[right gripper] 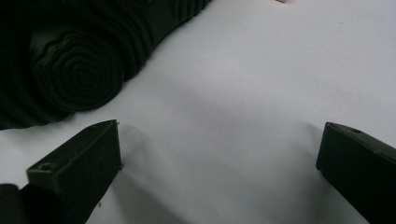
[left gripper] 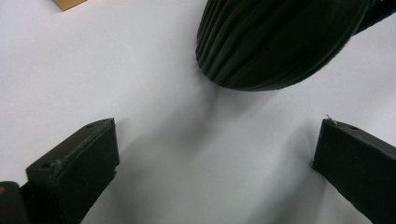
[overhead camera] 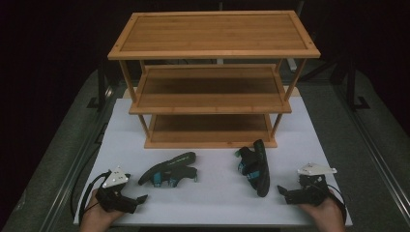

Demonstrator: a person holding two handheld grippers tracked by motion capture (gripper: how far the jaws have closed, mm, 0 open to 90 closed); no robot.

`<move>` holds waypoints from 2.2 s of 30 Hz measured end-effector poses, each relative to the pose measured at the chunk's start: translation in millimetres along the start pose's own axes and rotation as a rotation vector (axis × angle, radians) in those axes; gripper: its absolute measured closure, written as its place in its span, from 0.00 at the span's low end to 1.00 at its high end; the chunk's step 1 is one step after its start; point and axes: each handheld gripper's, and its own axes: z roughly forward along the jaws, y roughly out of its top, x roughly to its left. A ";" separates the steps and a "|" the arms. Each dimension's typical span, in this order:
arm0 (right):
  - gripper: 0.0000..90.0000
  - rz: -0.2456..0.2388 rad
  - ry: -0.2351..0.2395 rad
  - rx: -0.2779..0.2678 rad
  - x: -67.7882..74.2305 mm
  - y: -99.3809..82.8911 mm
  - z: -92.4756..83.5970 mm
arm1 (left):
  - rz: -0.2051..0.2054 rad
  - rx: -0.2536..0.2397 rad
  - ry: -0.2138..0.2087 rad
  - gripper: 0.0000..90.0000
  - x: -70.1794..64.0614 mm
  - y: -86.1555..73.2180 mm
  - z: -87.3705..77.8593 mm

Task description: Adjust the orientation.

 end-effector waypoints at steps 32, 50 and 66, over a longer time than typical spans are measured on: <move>0.00 0.001 0.001 -0.001 -0.1 -0.2 0.1 | -0.021 -0.145 -0.117 1.00 -7.5 21.4 -61.8; 0.00 -0.001 0.000 -0.003 0.0 -0.2 0.2 | 0.105 -0.157 -0.162 1.00 -21.1 81.7 -47.7; 0.00 -0.001 -0.001 -0.004 0.0 -0.4 0.2 | 0.120 -0.113 -0.160 1.00 -11.2 101.7 -15.3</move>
